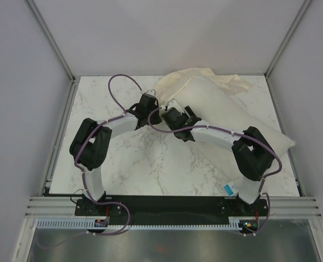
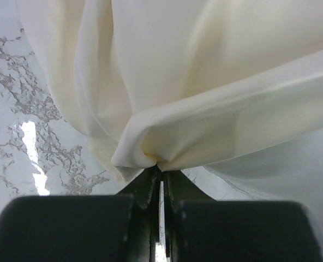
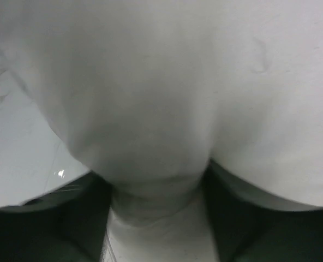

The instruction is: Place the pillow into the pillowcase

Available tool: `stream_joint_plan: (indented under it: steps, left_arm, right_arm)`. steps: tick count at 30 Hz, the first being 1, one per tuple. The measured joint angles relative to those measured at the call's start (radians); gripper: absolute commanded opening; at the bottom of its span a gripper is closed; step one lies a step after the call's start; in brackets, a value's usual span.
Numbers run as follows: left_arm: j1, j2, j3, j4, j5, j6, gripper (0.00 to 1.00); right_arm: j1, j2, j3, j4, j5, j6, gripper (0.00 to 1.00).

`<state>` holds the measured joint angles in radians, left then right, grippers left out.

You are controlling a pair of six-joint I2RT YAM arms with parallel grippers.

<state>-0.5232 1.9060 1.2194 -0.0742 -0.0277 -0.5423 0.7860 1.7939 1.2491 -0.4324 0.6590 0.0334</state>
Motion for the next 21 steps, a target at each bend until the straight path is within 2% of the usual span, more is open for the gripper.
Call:
stream_joint_plan:
  steps: [1,2,4,9,16,21]
  left_arm:
    - [0.0,0.0,0.001,0.0,0.0,0.0,0.02]
    - [0.0,0.0,0.002,-0.001,0.001,0.0,0.02]
    - [0.0,0.0,0.005,-0.002,0.002,0.0,0.02]
    - [0.0,-0.001,0.023,-0.004,0.0,0.005,0.02]
    - [0.003,-0.068,0.064,-0.046,-0.079,0.056,0.02]
    - [0.005,-0.139,0.127,-0.117,-0.141,0.091,0.02]
  right_arm:
    - [0.002,0.03,0.01,0.009,0.047,-0.002,0.04]
    - [0.002,0.055,0.018,0.015,0.087,0.0,0.0]
    - [-0.005,0.074,0.024,0.037,0.108,0.022,0.0]
    - [-0.035,0.0,0.054,0.034,-0.019,0.055,0.0]
    - [-0.101,-0.006,0.286,-0.111,-0.2,0.105,0.0]
    - [-0.177,-0.007,0.353,-0.143,-0.327,0.163,0.0]
